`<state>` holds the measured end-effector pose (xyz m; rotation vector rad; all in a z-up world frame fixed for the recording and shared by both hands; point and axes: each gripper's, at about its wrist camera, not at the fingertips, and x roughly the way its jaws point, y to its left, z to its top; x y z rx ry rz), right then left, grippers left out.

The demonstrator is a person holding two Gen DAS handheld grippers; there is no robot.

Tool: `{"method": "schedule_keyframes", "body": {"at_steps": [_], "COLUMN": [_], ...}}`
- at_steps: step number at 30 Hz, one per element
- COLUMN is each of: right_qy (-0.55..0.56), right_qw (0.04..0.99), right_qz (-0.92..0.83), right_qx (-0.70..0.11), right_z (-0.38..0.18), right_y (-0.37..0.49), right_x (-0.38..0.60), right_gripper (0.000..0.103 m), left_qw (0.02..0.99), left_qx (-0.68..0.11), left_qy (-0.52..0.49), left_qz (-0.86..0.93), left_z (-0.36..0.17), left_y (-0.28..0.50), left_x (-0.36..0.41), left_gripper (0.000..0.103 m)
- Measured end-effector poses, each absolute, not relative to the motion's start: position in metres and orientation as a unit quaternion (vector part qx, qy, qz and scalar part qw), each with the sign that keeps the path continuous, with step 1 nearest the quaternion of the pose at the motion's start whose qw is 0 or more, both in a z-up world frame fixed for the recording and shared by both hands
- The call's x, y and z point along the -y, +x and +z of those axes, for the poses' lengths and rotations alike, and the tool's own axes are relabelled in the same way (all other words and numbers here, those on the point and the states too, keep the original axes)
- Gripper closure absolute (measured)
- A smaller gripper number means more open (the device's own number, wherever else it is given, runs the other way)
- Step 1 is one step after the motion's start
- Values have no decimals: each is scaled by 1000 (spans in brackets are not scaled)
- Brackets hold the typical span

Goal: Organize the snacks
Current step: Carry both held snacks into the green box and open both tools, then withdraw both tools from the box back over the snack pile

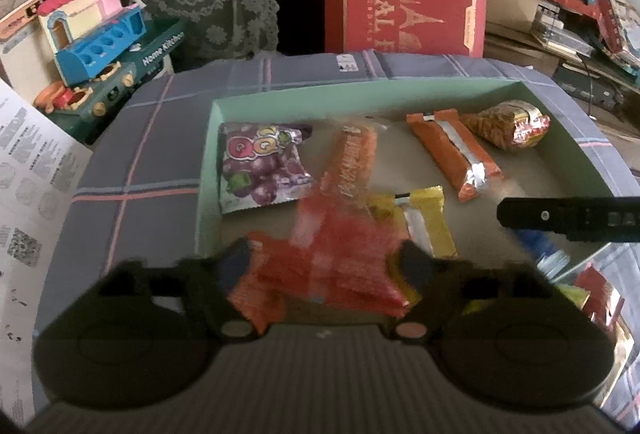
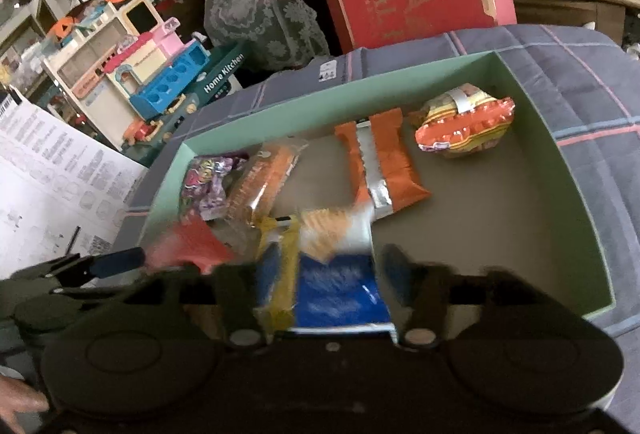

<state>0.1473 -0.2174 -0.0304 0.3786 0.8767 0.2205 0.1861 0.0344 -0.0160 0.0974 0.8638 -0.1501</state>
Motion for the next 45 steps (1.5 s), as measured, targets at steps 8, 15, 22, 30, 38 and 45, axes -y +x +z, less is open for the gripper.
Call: {"method": "schedule_keyframes", "body": {"at_steps": [8, 15, 22, 30, 38, 45], "right_qy": [190, 193, 178, 173, 182, 181], "right_qw": [890, 892, 904, 916, 908, 894], "right_qz": [93, 97, 108, 95, 93, 99], "right_qx": [-403, -398, -374, -349, -366, -397], "right_z": [-18, -6, 16, 25, 8, -14], "right_y": [135, 116, 85, 44, 16, 4], "right_x": [222, 225, 224, 236, 252, 247], "right_gripper": [0, 0, 0, 0, 0, 0], "left_qw": [908, 912, 918, 918, 902, 881], "left_qx": [-413, -406, -391, -388, -421, -464], "left_qy": [47, 40, 42, 44, 52, 64], "left_qz": [-51, -49, -58, -68, -74, -71], "left_z": [-7, 7, 26, 33, 0, -42], "left_y": [173, 153, 126, 91, 61, 44], "left_x": [-36, -38, -32, -29, -25, -29], "left_gripper": [0, 0, 0, 0, 0, 0]}}
